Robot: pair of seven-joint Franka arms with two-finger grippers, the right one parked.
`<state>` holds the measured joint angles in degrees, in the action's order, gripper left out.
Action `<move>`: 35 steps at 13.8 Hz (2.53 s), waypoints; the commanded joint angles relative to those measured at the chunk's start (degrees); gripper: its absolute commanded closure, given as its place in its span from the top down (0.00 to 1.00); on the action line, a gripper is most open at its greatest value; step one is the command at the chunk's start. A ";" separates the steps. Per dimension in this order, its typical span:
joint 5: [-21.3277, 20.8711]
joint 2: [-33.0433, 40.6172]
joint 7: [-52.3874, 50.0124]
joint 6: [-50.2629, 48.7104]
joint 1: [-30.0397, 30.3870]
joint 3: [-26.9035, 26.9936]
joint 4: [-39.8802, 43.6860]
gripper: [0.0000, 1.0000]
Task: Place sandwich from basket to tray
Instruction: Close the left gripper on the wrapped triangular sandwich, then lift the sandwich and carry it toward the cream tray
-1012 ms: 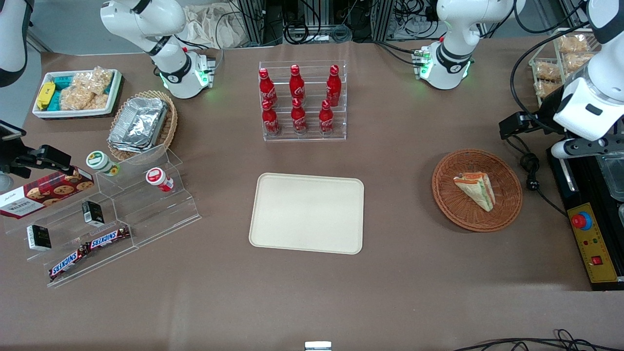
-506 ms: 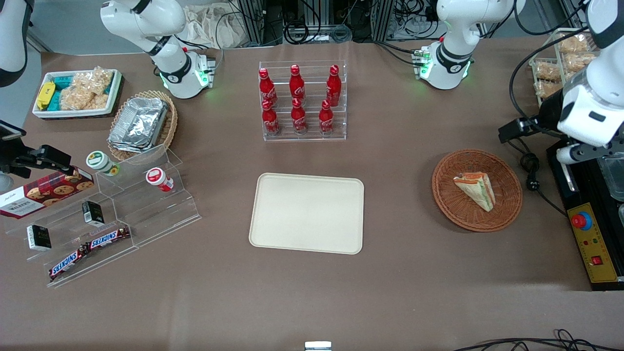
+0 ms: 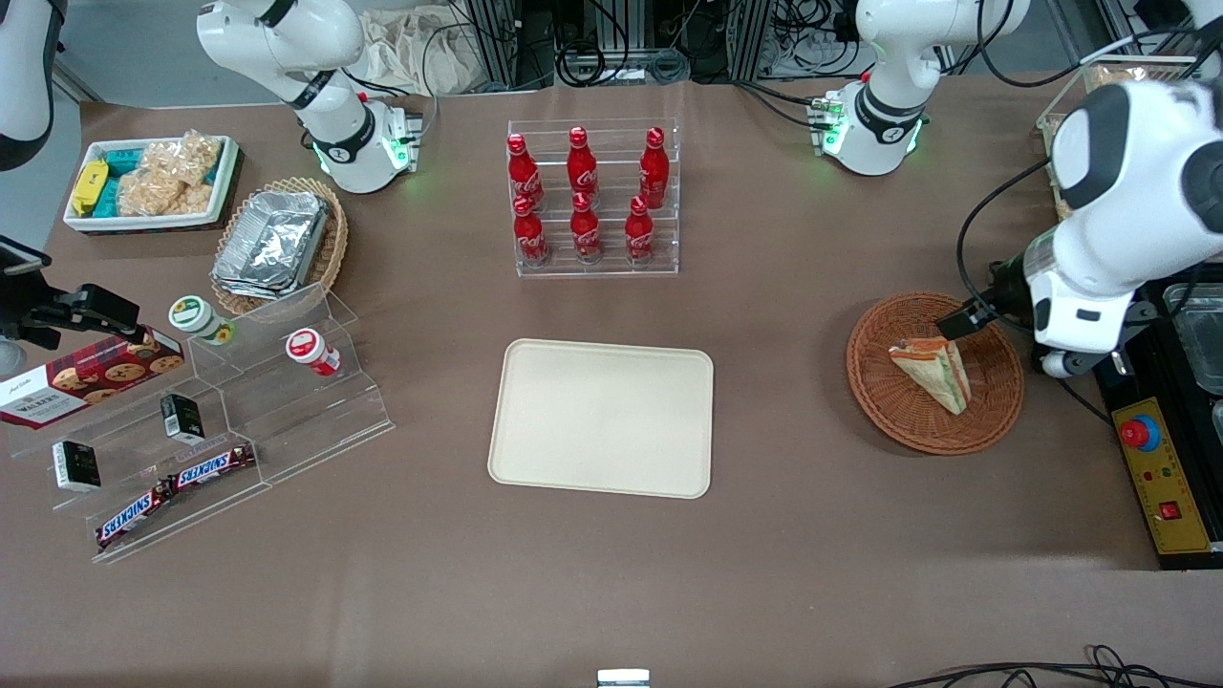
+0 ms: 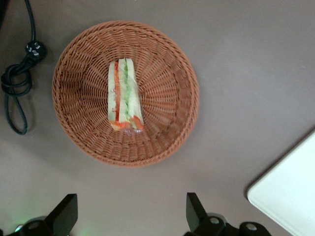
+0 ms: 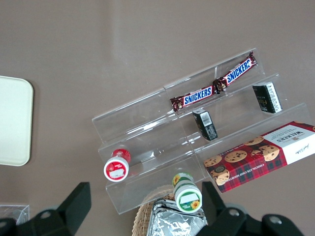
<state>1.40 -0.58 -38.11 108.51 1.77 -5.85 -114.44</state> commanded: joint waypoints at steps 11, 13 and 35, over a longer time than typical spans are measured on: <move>-0.17 -12.42 -1.79 29.46 5.08 -0.04 -14.50 0.99; -0.17 -14.36 -1.79 31.05 5.08 -0.04 -14.50 0.74; -10.15 -20.31 -5.05 31.54 -9.94 -21.48 2.99 0.00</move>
<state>-4.08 -14.95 -44.08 134.85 -6.20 -27.58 -113.29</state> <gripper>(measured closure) 0.797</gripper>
